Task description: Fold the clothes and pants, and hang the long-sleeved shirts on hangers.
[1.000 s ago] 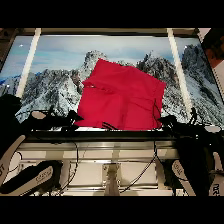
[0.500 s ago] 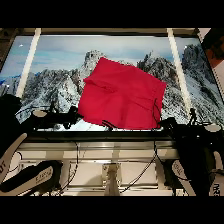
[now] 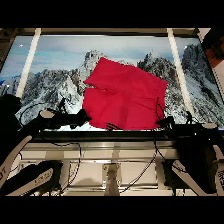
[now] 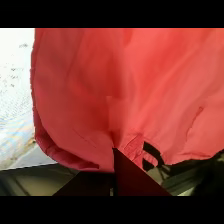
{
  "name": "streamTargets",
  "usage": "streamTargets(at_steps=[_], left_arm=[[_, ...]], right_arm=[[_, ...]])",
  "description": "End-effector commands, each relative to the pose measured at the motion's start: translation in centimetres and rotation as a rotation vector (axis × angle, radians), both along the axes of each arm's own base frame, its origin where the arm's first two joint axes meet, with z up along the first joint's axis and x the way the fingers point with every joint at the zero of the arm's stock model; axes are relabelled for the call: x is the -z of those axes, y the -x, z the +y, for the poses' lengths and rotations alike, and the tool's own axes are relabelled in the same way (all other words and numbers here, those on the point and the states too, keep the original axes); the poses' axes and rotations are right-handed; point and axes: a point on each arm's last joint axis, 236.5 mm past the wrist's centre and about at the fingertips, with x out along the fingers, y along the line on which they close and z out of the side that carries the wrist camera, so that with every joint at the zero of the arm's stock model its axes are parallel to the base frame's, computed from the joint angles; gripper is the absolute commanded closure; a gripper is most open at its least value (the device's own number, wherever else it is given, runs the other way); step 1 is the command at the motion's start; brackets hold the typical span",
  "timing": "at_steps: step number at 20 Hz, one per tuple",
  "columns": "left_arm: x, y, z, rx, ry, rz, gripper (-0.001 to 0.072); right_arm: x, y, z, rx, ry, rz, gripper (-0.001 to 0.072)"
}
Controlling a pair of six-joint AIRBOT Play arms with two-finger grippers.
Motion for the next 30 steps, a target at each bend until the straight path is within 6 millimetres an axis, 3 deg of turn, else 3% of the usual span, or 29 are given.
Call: streamTargets(at_steps=[1, 5, 8, 11, 14, 18, 21, 24, 27, 30], left_arm=[[-0.3, 0.1, -0.4, 0.052, -0.014, -0.049, 0.0703], [-0.4, 0.1, -0.4, 0.054, -0.015, -0.057, 0.0703], [-0.3, -0.6, 0.0, 0.046, -0.036, -0.089, 0.0703], [-0.6, -1.9, 0.5, 0.052, -0.072, -0.16, 0.0702], [-2.7, -3.4, 0.3, 0.17, -0.119, -0.33, 0.0705], [-5.8, -2.8, 2.7, 0.219, -0.272, -0.441, 0.0706], [-11.1, -1.8, 4.7, 0.154, -0.358, -0.565, 0.0706], [-16.5, -1.1, 5.5, 0.019, -0.309, -0.674, 0.0707], [-20.3, -3.9, 5.6, -0.051, -0.294, -0.76, 0.0707], [-22.8, -10.0, 4.4, -0.011, -0.359, -0.863, 0.0706]], right_arm=[[1.7, -0.9, -1.1, 0.053, 0.023, 0.021, 0.0157], [3.5, -2.3, -3.0, 0.118, 0.088, 0.006, 0.0159], [3.4, -3.5, -3.1, 0.152, 0.072, -0.034, 0.0186], [3.0, -3.7, -2.8, 0.136, 0.063, -0.058, 0.0701], [1.4, -2.8, -0.8, 0.004, 0.015, -0.117, 0.0699], [-4.2, 0.4, 3.1, -0.189, -0.096, -0.201, 0.0699], [-7.3, 2.2, 4.1, -0.209, -0.073, -0.223, 0.0699], [-10.4, 3.3, 5.3, -0.156, -0.073, -0.249, 0.0699], [-12.2, 1.2, 4.6, -0.024, -0.04, -0.329, 0.0701], [-13.2, -1.3, 2.9, 0.039, -0.009, -0.372, 0.07]])
